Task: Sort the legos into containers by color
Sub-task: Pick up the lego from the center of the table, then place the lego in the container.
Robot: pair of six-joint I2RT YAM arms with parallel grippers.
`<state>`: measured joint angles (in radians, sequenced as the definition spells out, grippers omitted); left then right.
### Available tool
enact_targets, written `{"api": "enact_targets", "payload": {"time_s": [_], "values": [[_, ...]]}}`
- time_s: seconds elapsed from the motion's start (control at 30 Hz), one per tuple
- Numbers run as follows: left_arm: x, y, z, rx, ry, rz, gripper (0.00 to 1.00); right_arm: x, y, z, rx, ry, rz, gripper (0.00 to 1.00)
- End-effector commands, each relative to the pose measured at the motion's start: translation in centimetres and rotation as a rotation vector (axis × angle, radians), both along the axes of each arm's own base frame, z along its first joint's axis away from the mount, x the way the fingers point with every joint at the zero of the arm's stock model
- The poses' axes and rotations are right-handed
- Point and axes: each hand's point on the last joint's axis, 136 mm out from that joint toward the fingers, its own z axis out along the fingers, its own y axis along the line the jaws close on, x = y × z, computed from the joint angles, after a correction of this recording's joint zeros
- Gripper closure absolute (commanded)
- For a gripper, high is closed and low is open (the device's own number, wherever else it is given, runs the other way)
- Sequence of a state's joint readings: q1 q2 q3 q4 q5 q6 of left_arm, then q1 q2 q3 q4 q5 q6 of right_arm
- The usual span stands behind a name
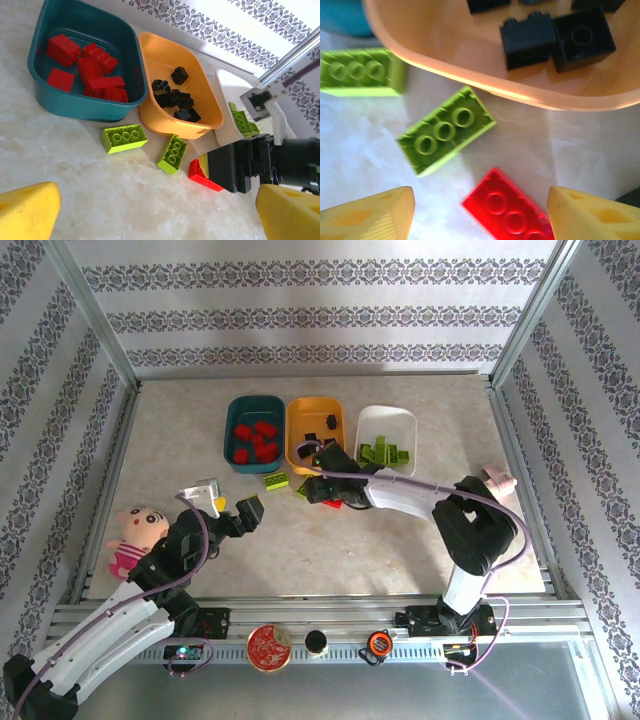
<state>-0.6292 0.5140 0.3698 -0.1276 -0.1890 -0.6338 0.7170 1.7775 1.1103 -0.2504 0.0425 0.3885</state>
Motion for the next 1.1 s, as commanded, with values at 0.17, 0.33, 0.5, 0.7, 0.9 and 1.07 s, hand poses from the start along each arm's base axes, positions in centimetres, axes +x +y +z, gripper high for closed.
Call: {"api": "enact_targets", "payload": {"time_s": [0.17, 0.33, 0.5, 0.7, 0.9, 1.07], "values": [[-0.4, 0.4, -0.9, 0.039, 0.025, 0.007, 0.00, -2.3, -0.4, -3.9, -0.261, 0.124, 0.232, 0.27], [-0.4, 0.5, -0.8, 0.037, 0.024, 0.011, 0.00, -3.2, -0.6, -4.7, -0.303, 0.130, 0.224, 0.40], [-0.3, 0.7, -0.5, 0.048, 0.021, 0.019, 0.00, -4.5, 1.1, -3.2, -0.183, 0.121, 0.249, 0.68], [-0.4, 1.7, -0.2, 0.082, 0.025, 0.059, 0.00, -3.9, 7.3, 6.1, 0.123, -0.036, 0.325, 0.77], [-0.6, 2.1, -0.2, 0.090, 0.031, 0.071, 0.00, 1.7, 13.1, 12.0, 0.272, -0.199, 0.286, 0.76], [-1.0, 2.3, -0.2, 0.093, 0.035, 0.067, 0.00, 7.7, 16.3, 11.9, 0.314, -0.228, 0.205, 0.75]]}}
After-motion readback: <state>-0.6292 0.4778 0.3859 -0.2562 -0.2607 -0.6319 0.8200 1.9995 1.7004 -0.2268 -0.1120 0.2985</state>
